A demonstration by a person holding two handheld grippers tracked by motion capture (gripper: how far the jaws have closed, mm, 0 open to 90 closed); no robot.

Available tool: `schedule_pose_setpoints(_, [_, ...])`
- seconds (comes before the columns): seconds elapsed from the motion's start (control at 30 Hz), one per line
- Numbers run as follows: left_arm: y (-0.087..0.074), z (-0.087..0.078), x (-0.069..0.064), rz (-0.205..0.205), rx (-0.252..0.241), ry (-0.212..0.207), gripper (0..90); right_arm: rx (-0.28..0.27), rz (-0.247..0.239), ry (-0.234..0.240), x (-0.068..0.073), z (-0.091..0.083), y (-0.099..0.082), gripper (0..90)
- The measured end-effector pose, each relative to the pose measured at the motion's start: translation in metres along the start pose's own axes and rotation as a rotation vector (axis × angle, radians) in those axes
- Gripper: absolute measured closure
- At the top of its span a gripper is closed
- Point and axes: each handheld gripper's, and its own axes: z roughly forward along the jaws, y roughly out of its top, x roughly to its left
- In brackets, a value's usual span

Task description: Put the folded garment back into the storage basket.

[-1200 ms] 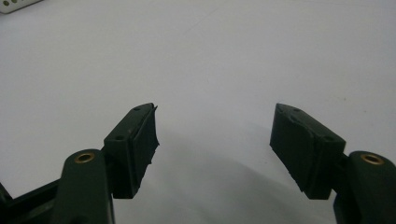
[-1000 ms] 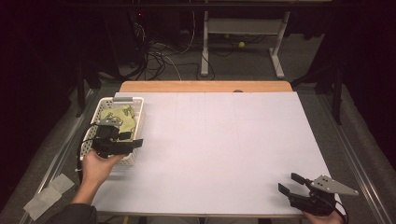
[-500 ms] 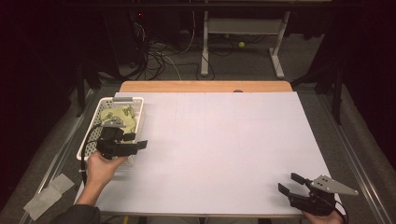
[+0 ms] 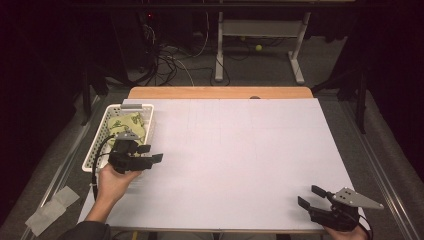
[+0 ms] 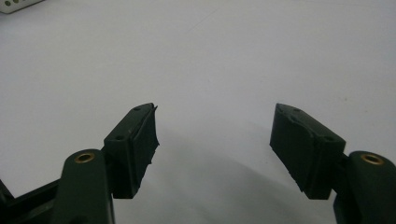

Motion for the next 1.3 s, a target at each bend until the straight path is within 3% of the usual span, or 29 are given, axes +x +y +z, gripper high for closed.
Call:
schedule_pose_setpoints(0.77, [0.0,0.015,-0.021,0.046,0.006,-0.039,34.5,-0.003,0.001,0.001,0.0,0.0,0.0,32.3])
schedule_pose_setpoints(1.3, [-0.011,0.022,-0.032,0.058,0.001,-0.067,34.5,-0.005,0.001,0.0,0.0,-0.001,0.0,32.4])
